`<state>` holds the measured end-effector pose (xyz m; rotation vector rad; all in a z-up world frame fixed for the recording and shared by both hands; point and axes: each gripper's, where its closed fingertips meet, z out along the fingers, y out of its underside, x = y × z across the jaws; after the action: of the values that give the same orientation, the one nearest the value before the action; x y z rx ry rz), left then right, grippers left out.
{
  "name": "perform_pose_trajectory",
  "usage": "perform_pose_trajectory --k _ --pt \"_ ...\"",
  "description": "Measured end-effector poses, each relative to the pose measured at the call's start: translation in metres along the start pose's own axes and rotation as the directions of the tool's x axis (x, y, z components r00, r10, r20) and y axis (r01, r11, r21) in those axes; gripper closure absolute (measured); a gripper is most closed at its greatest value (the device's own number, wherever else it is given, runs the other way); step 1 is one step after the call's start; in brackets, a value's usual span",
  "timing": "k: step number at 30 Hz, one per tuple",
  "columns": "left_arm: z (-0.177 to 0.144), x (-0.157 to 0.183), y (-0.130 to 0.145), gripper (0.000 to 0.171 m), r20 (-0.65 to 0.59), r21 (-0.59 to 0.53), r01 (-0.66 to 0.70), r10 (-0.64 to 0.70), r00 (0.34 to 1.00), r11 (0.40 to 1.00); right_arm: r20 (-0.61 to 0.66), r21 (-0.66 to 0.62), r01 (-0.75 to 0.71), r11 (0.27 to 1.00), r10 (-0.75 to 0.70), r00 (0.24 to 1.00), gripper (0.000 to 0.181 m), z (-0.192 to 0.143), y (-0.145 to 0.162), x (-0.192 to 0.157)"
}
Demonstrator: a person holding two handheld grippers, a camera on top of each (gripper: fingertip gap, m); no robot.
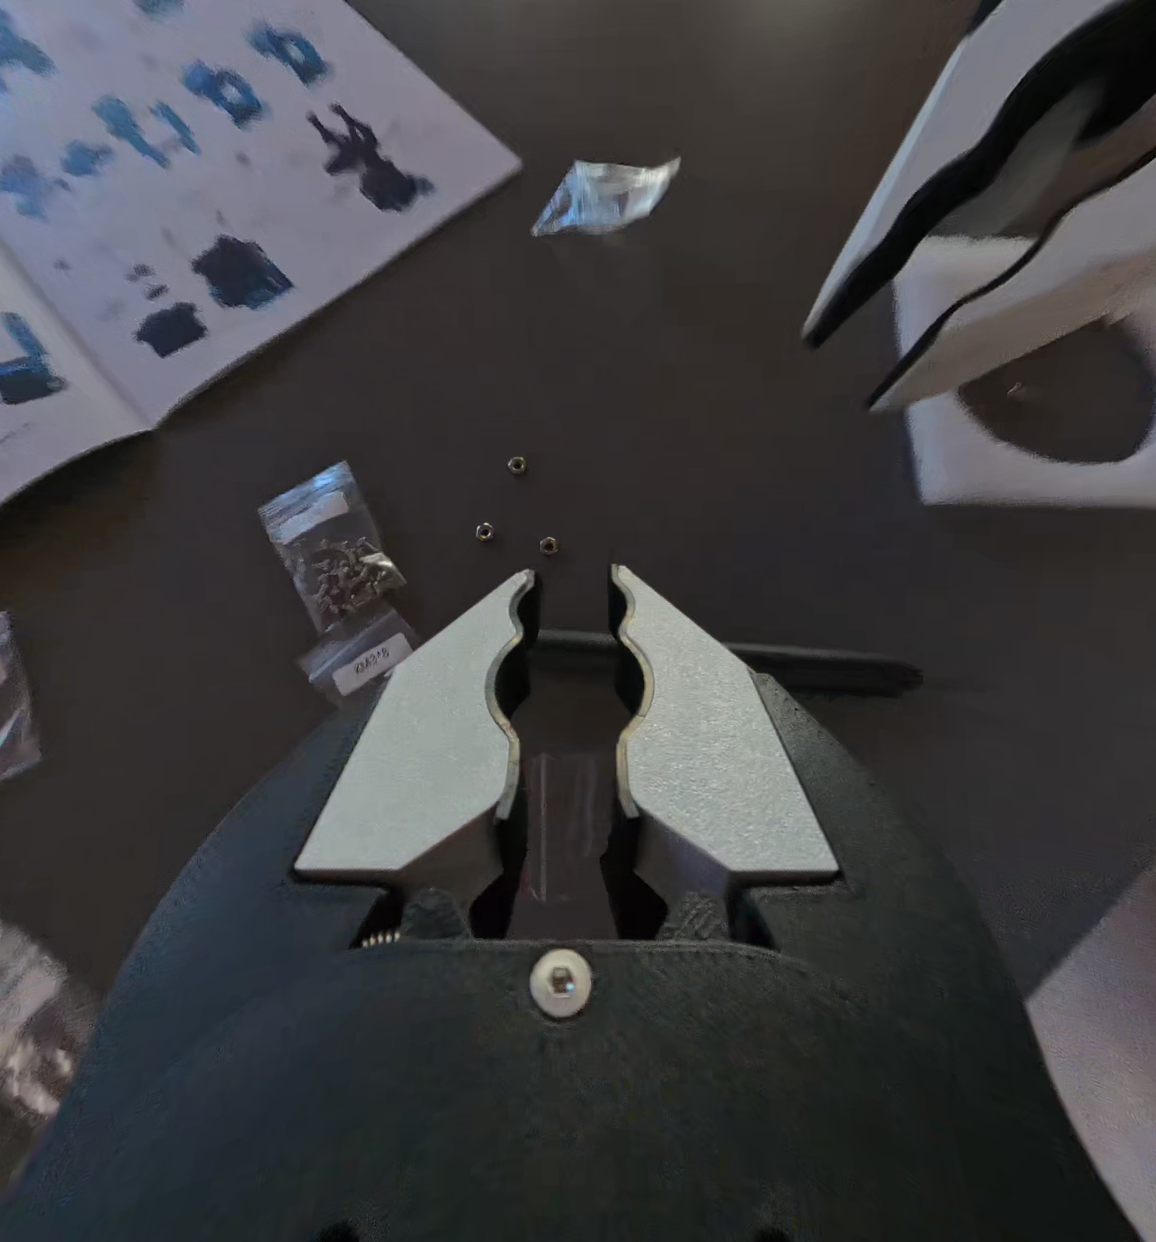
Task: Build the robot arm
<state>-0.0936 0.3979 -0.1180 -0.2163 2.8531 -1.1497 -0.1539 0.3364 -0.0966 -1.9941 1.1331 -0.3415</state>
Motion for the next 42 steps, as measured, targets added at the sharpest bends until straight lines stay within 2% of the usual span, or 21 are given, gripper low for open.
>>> perform_pose_trajectory --k 2,5,11,14,19,22,27,33,37,39,42 --pt "0.023 0.0 0.005 0.153 -0.069 -0.07 -0.024 0.019 0.997 0.997 -0.023 0.048 -0.088 0.995 0.089 0.996 0.156 -0.006 0.004 0.005" --pt "0.04 -0.009 0.015 0.153 -0.079 -0.134 -0.097 0.087 0.993 0.986 -0.04 0.108 -0.182 0.977 0.187 0.981 0.157 -0.011 0.01 0.008" --pt "0.051 -0.007 0.013 0.158 -0.141 -0.124 -0.167 0.149 0.979 0.978 -0.139 0.083 -0.188 0.979 0.198 0.97 0.156 -0.018 0.023 0.014" --pt "0.052 -0.009 0.012 0.166 -0.115 -0.107 -0.227 0.214 0.97 0.968 -0.147 0.051 -0.179 0.983 0.184 0.972 0.156 -0.017 0.026 0.018" --pt "0.054 -0.005 0.01 0.167 -0.093 -0.058 -0.284 0.278 0.956 0.957 -0.166 0.023 -0.167 0.986 0.169 0.971 0.156 -0.015 0.028 0.034" --pt "0.053 -0.003 0.01 0.168 -0.117 -0.047 -0.262 0.256 0.96 0.964 -0.162 0.043 -0.173 0.984 0.178 0.971 0.156 -0.014 0.023 0.042" --pt "0.043 -0.003 -0.002 0.171 -0.204 0.017 -0.118 0.119 0.972 0.993 -0.181 0.029 -0.155 0.987 0.158 0.971 0.156 -0.013 0.023 0.057" --pt "0.028 -0.022 -0.005 0.171 -0.203 0.038 -0.022 0.029 0.979 0.999 -0.211 0.039 -0.156 0.987 0.161 0.964 0.155 -0.019 0.025 0.075" --pt "0.017 -0.027 -0.002 0.171 -0.216 0.03 0.001 0.005 0.976 1.0 -0.215 0.057 -0.154 0.986 0.163 0.963 0.155 -0.022 0.023 0.081" --pt "0.016 -0.017 0.0 0.164 -0.266 0.005 -0.003 0.004 0.964 1.0 -0.211 0.06 -0.145 0.988 0.155 0.965 0.155 -0.021 0.023 0.08" --pt "0.022 -0.003 0.011 0.155 -0.279 -0.074 -0.095 0.071 0.958 0.993 -0.2 0.053 -0.144 0.988 0.152 0.968 0.154 -0.017 0.023 0.077"
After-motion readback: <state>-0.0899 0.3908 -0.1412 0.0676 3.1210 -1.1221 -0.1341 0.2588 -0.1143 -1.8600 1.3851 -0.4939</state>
